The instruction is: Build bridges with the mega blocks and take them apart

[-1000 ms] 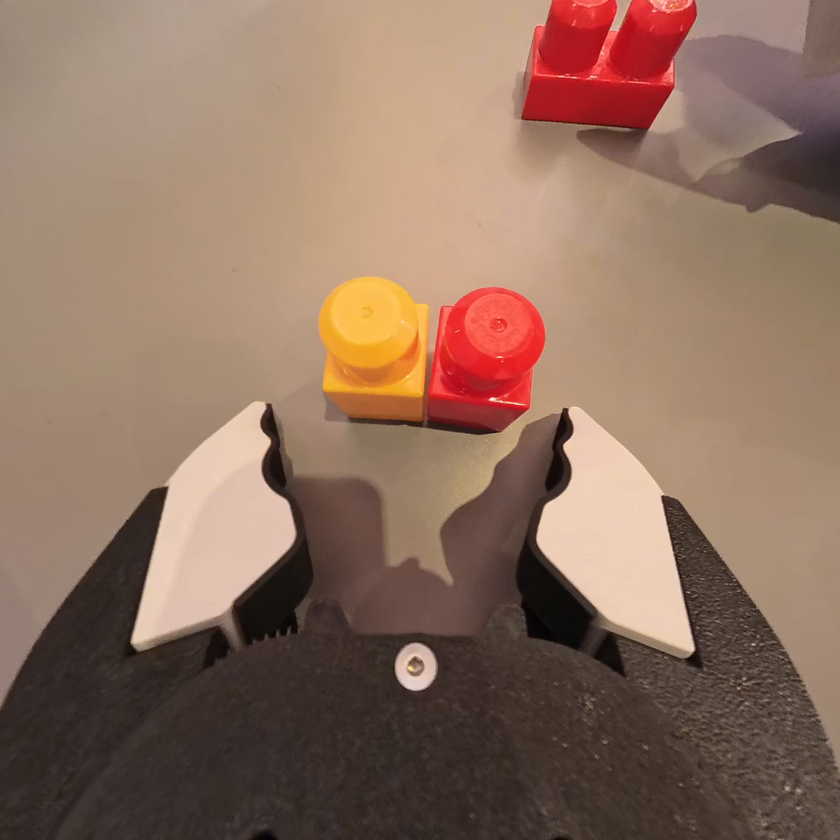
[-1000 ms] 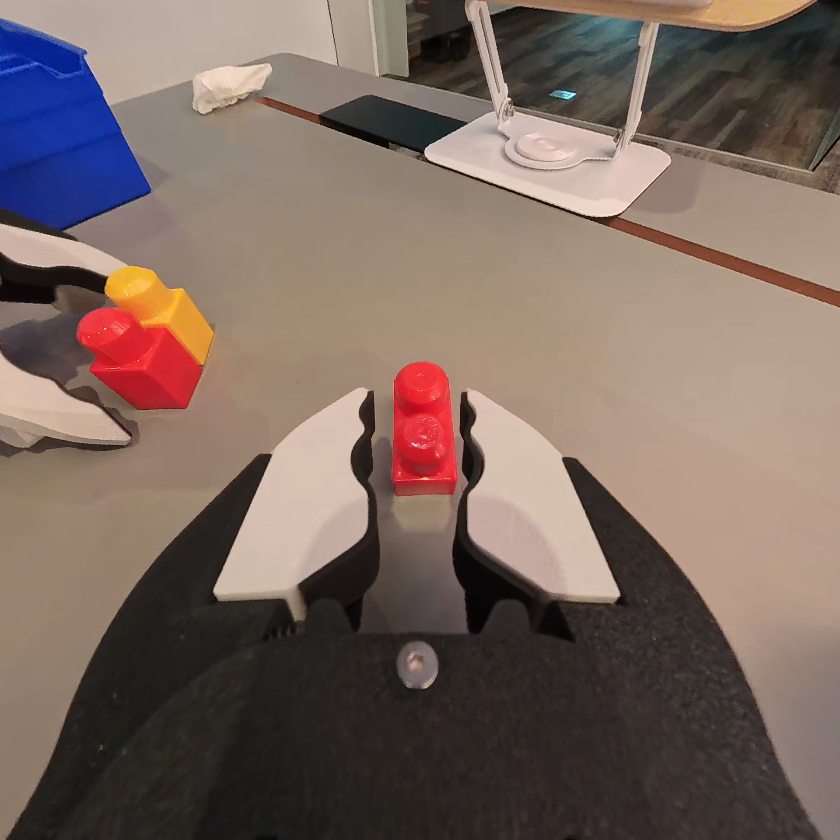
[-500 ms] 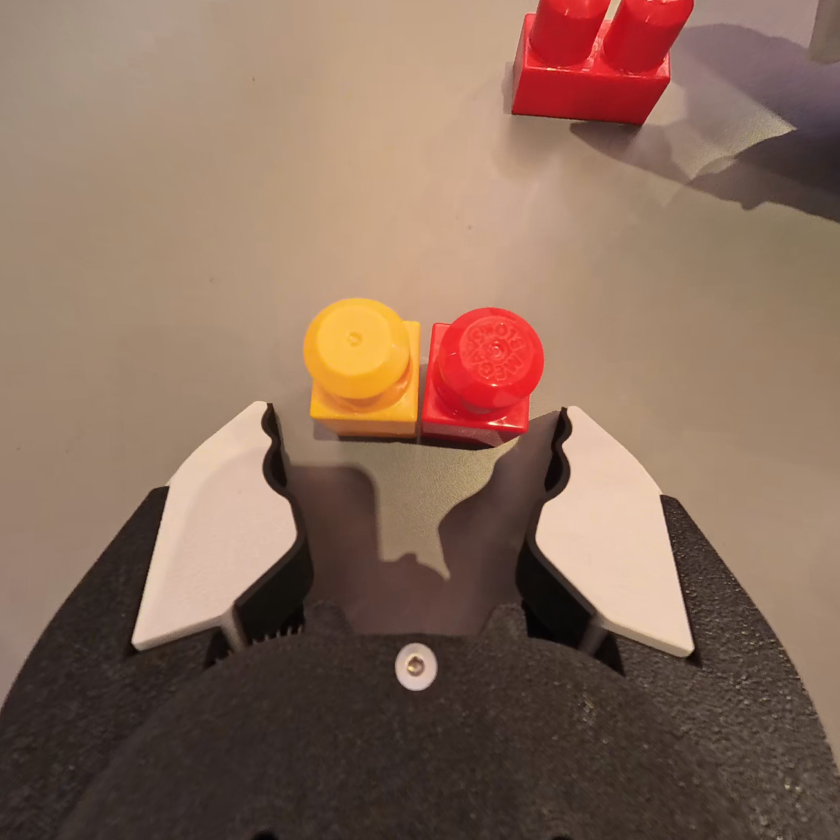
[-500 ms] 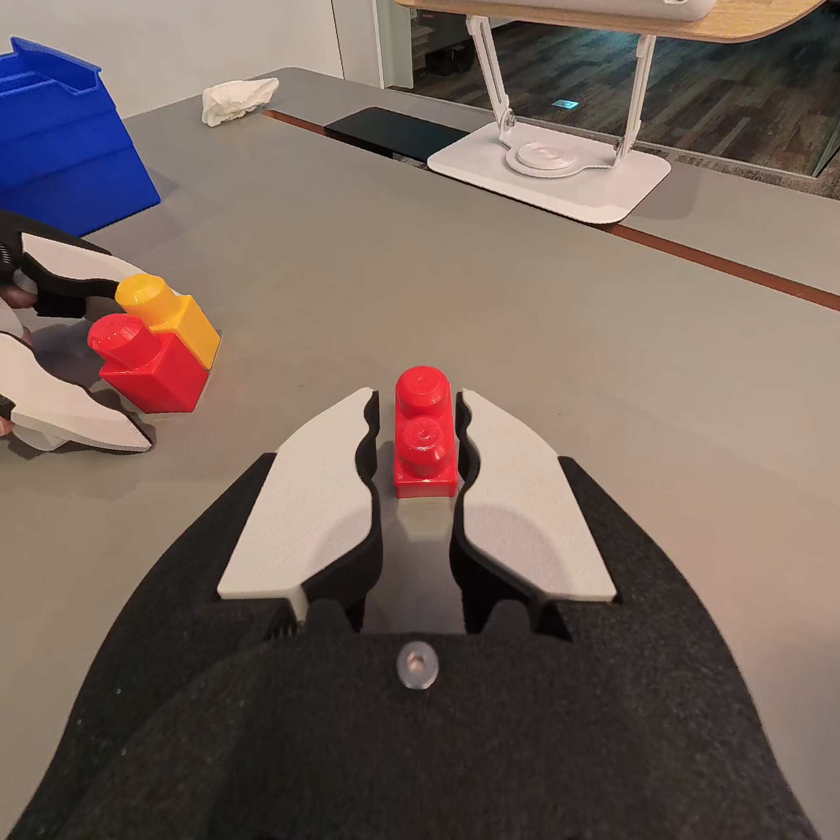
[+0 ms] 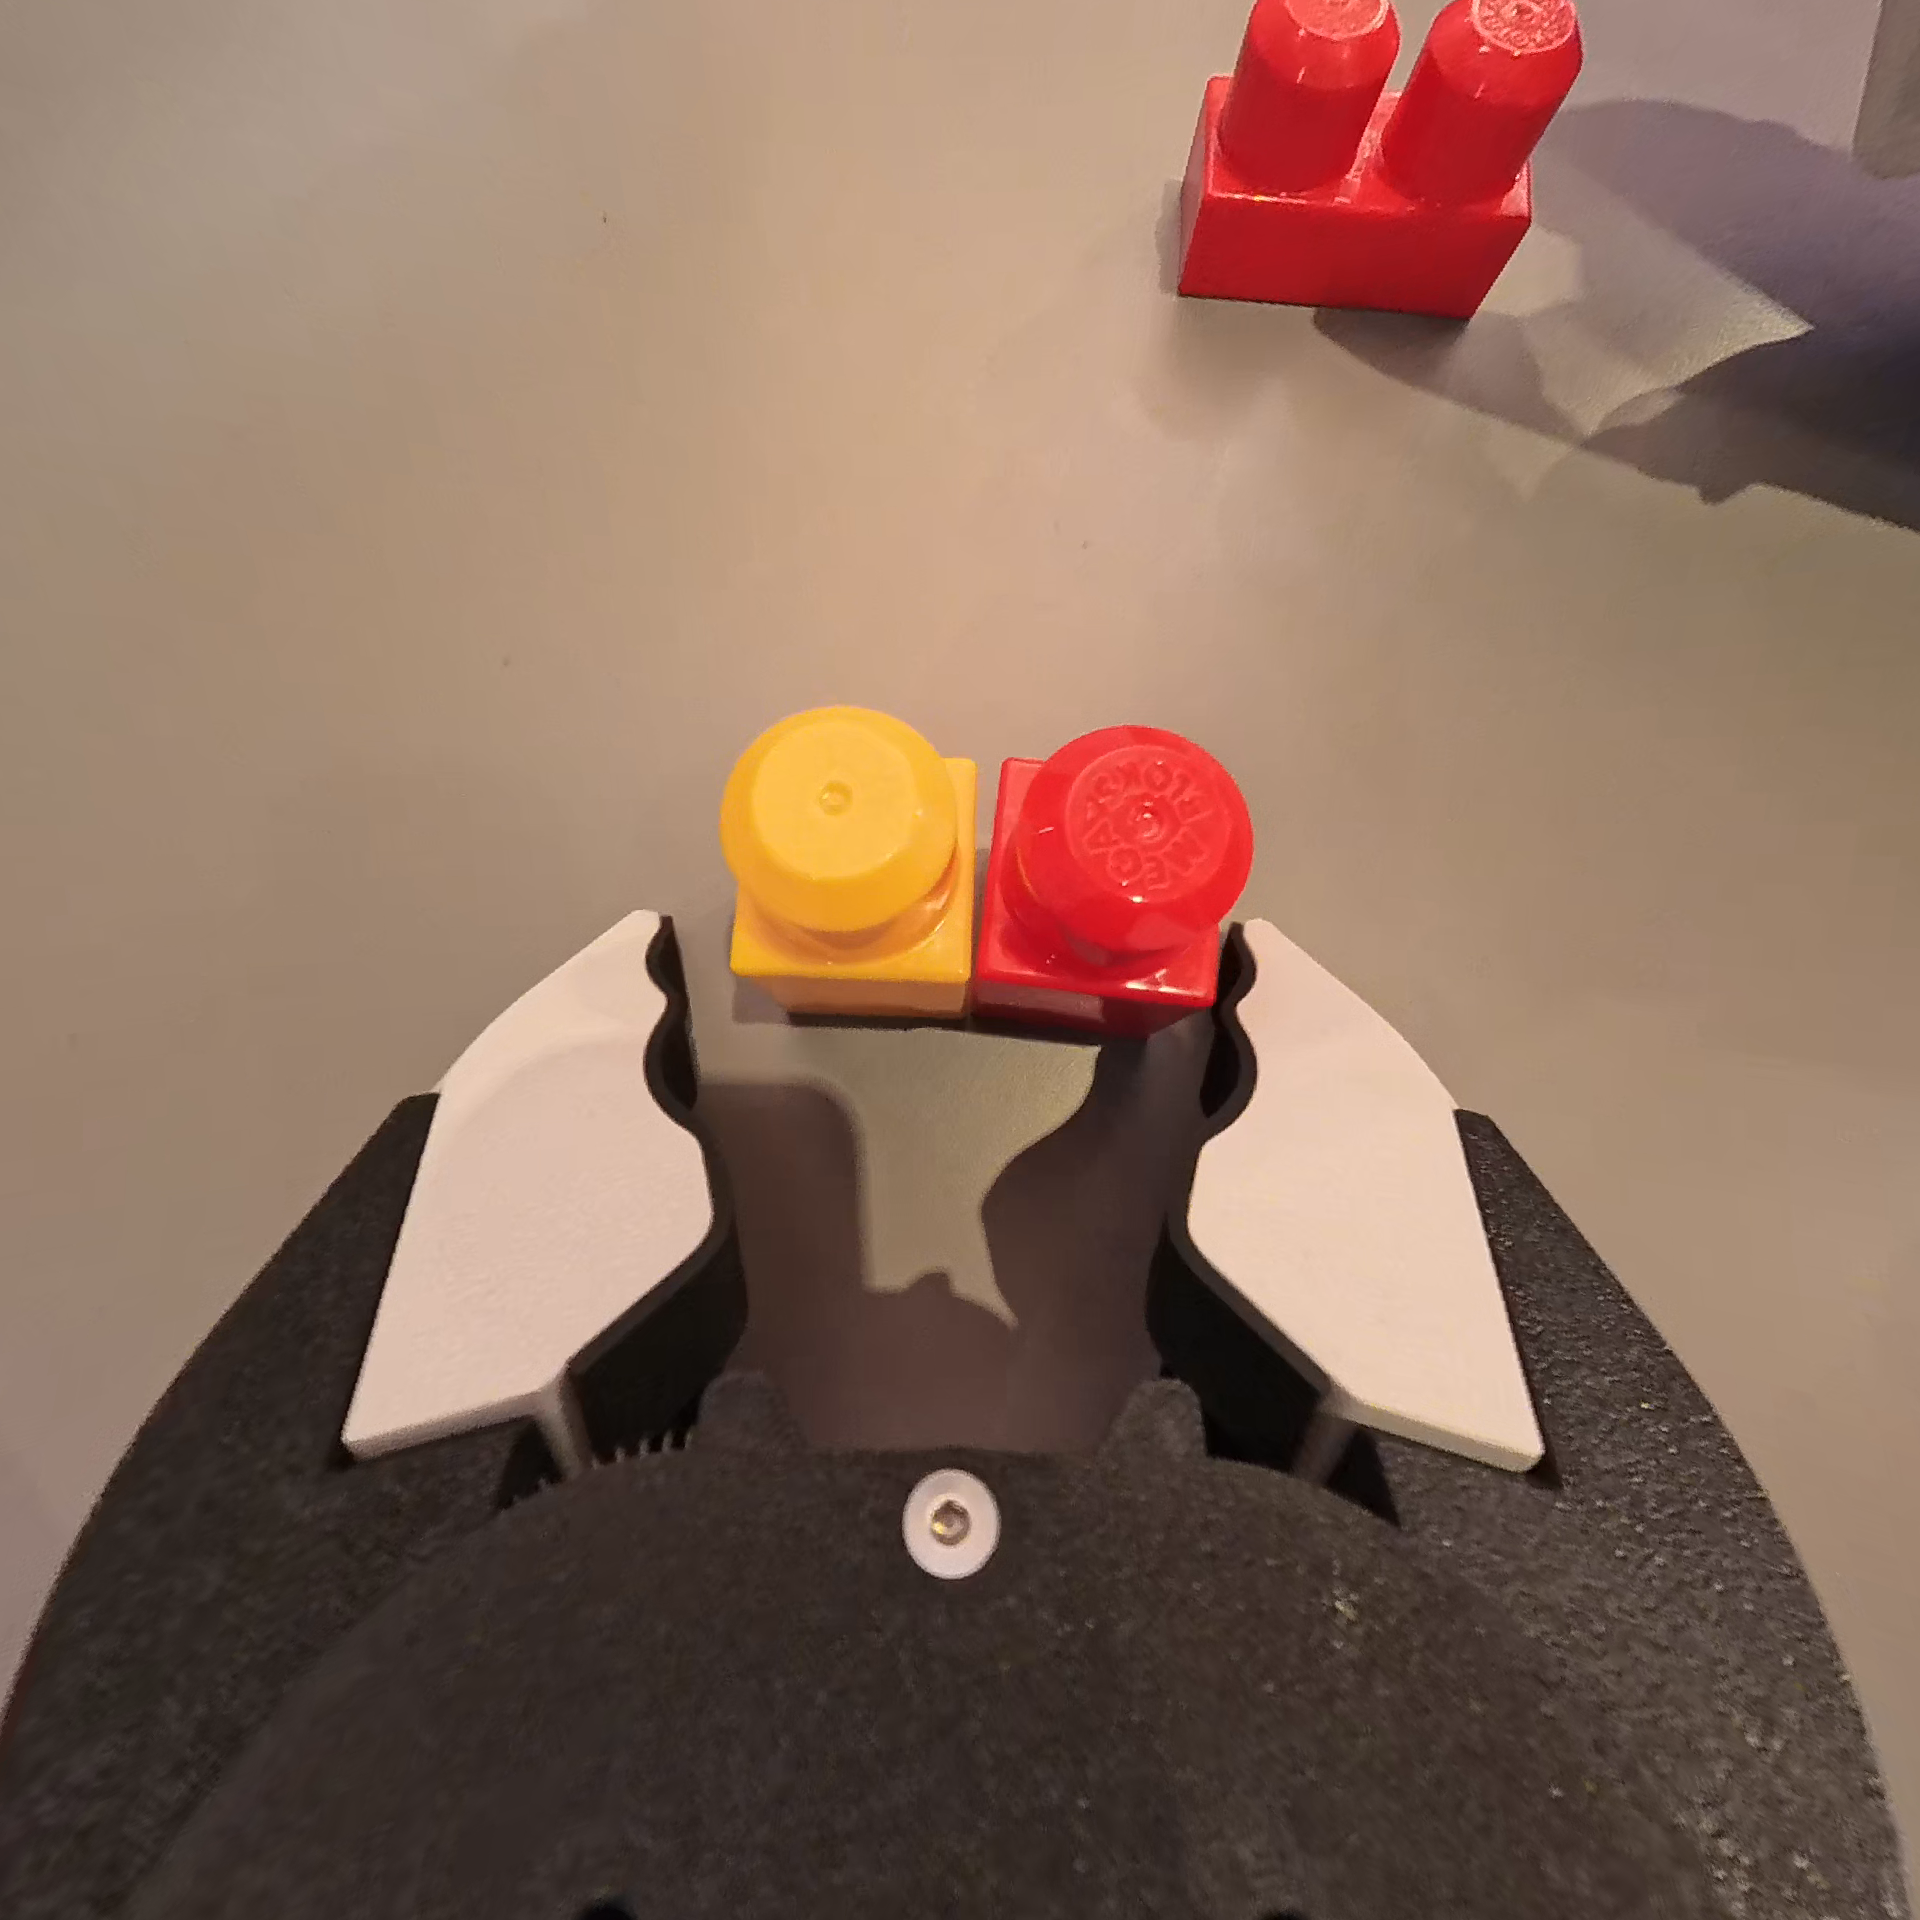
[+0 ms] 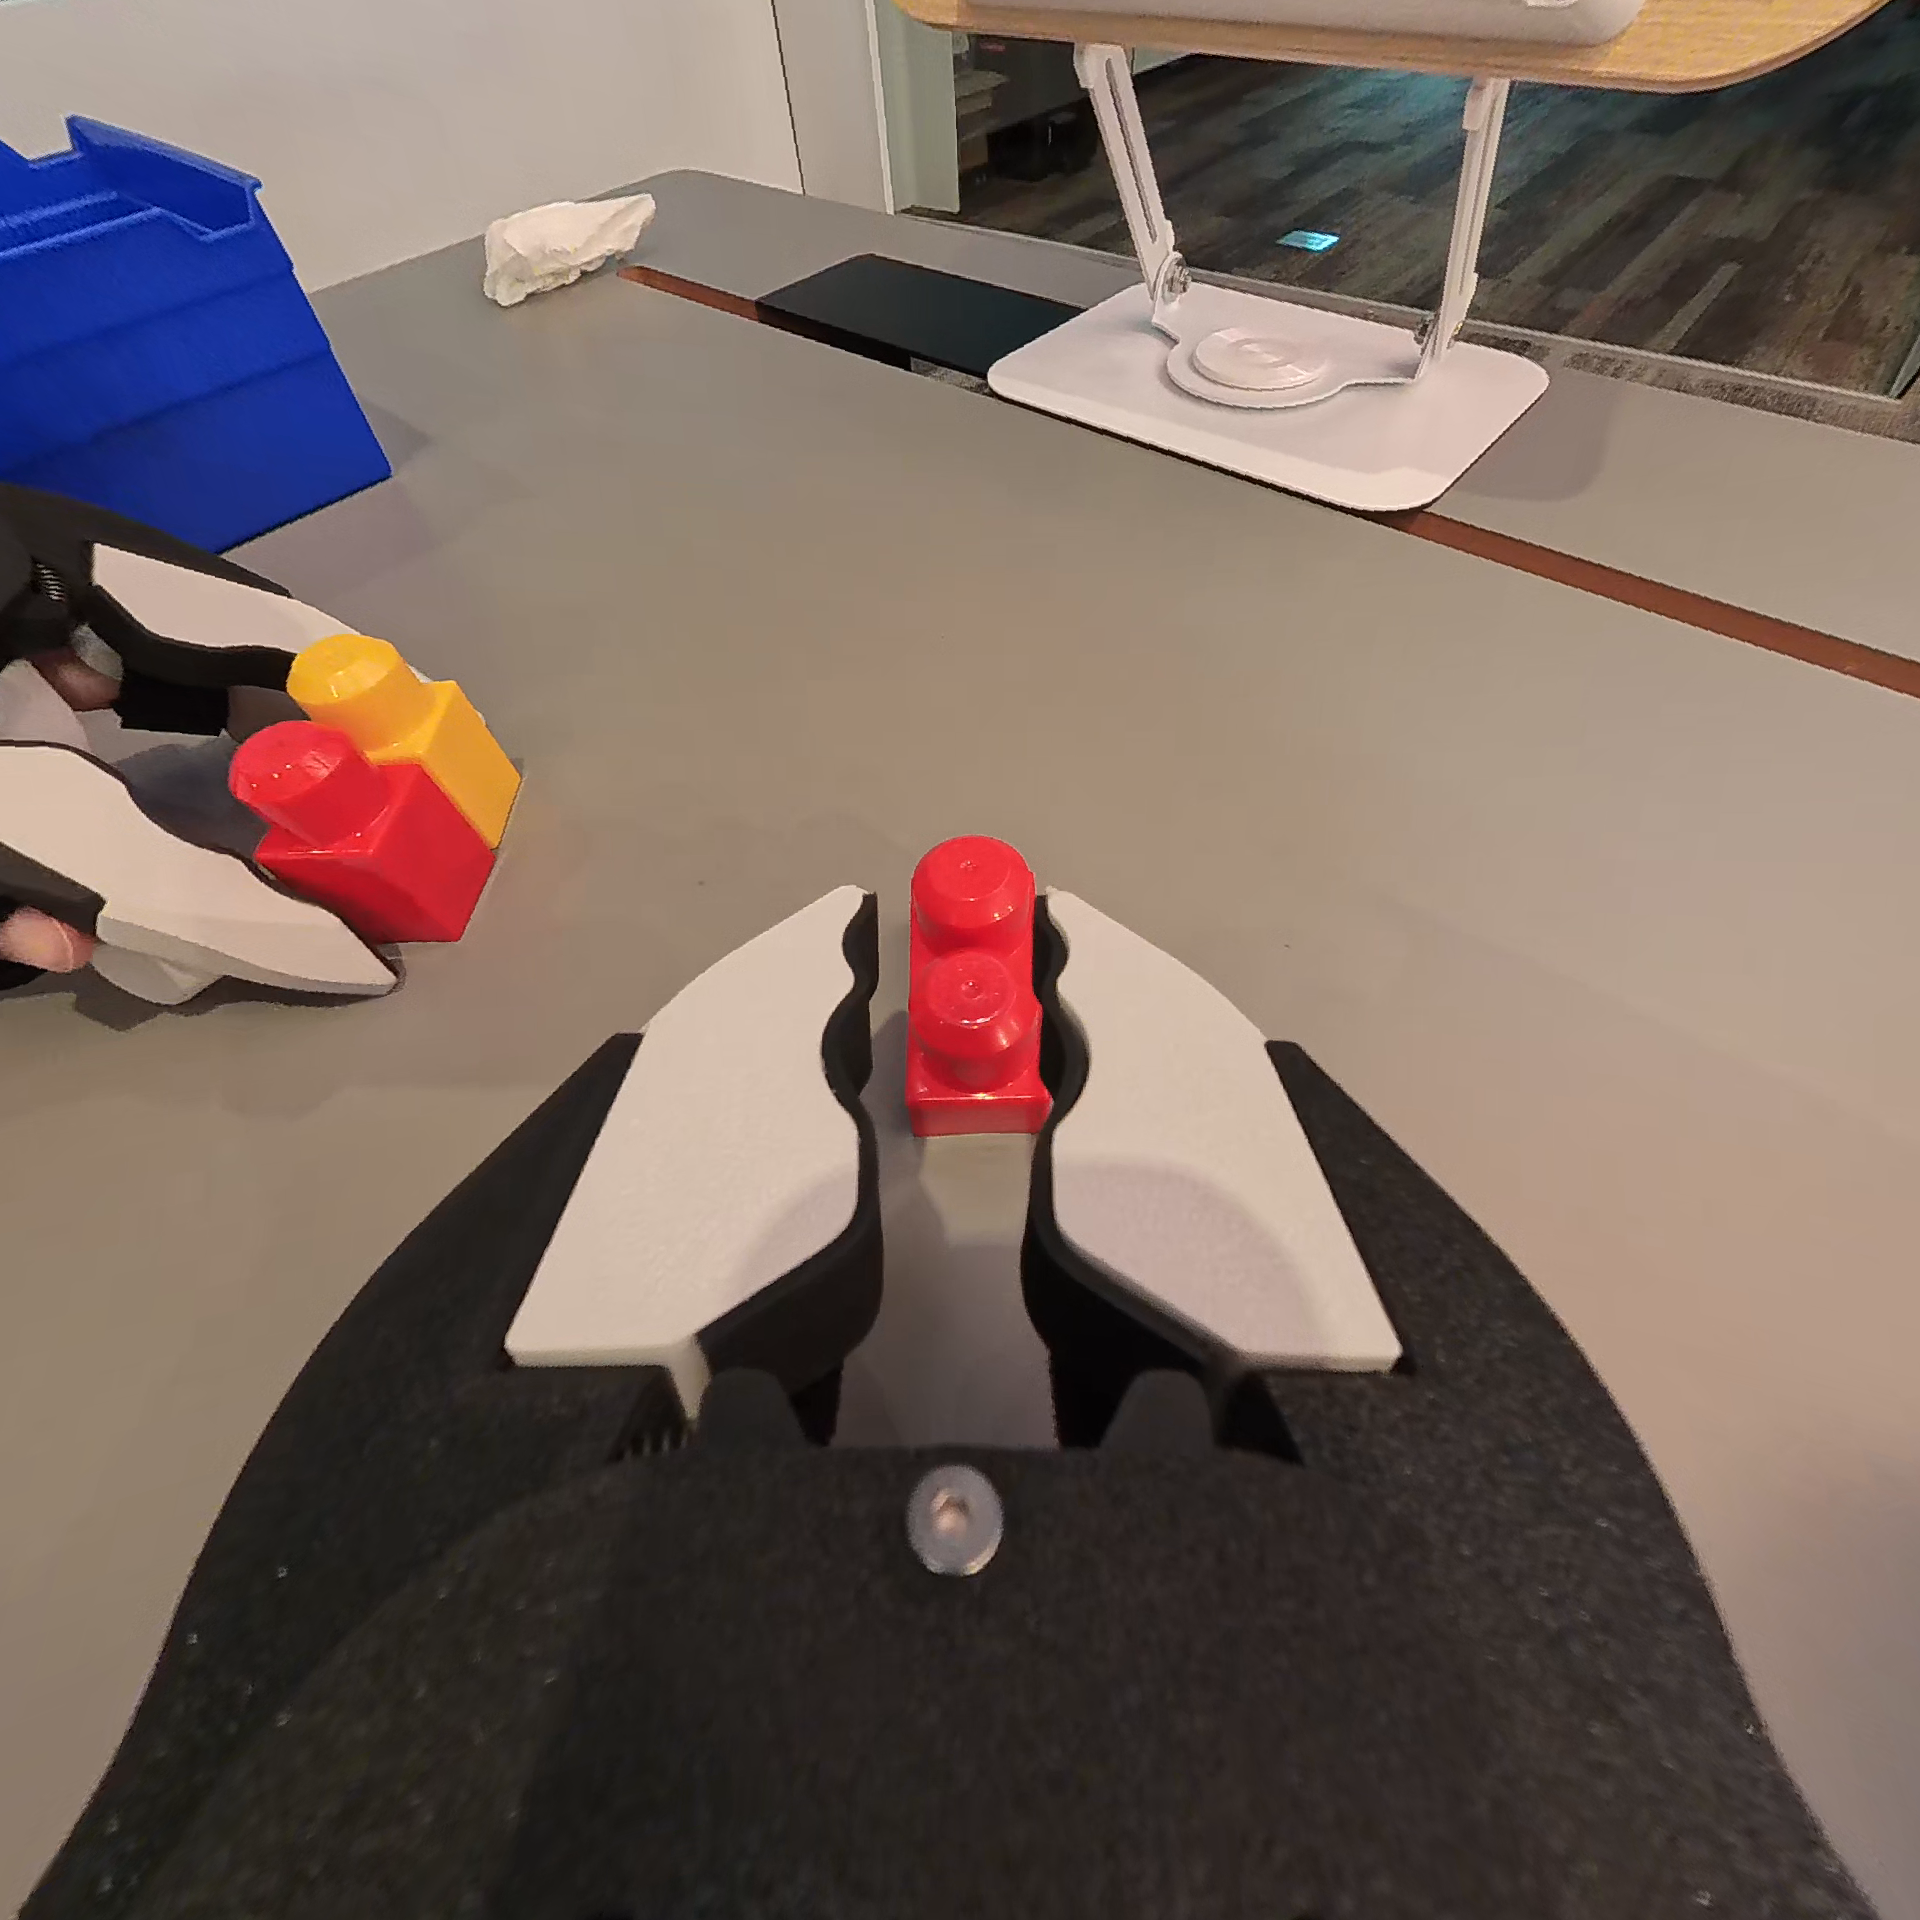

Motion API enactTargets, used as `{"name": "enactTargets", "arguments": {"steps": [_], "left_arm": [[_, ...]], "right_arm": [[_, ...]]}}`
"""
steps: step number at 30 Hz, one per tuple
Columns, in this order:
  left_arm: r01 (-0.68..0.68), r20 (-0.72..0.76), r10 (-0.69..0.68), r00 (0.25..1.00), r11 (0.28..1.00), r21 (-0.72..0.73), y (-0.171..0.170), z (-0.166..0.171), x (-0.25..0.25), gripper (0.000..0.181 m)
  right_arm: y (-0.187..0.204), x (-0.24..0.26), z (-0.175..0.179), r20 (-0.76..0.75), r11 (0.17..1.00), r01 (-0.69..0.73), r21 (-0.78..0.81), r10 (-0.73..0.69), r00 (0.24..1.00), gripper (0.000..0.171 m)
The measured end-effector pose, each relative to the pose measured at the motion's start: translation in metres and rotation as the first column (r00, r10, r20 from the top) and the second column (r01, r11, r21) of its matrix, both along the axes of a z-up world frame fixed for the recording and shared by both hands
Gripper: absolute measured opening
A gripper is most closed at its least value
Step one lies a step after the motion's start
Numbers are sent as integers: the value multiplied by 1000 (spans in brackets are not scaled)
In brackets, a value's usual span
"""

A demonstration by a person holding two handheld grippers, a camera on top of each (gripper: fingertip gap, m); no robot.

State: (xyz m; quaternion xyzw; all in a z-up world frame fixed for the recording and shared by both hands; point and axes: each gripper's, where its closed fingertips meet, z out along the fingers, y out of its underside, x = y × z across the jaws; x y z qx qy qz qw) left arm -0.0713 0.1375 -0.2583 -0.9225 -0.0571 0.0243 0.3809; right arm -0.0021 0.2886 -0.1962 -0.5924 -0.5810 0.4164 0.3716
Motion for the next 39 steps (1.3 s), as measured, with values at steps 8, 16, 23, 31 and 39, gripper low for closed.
{"name": "enactTargets", "arguments": {"steps": [8,16,23,31,39], "left_arm": [[0,1,0,1000,1000,7,4,1,3,90],[-20,1,20,1000,1000,13,6,2,5,85],[-23,3,23,1000,1000,11,7,1,5,87],[-22,3,22,1000,1000,10,7,2,5,87],[-20,3,20,1000,1000,10,7,2,5,87]], "right_arm": [[0,0,-2,10,1000,-3,-2,3,1000,26],[-1,0,-1,4,1000,-12,-4,12,1000,24],[-15,-1,6,-21,998,-65,-13,65,998,23],[-95,-34,18,-10,953,-300,-31,300,954,0],[-124,-86,-34,210,915,-388,-113,403,891,0]]}}
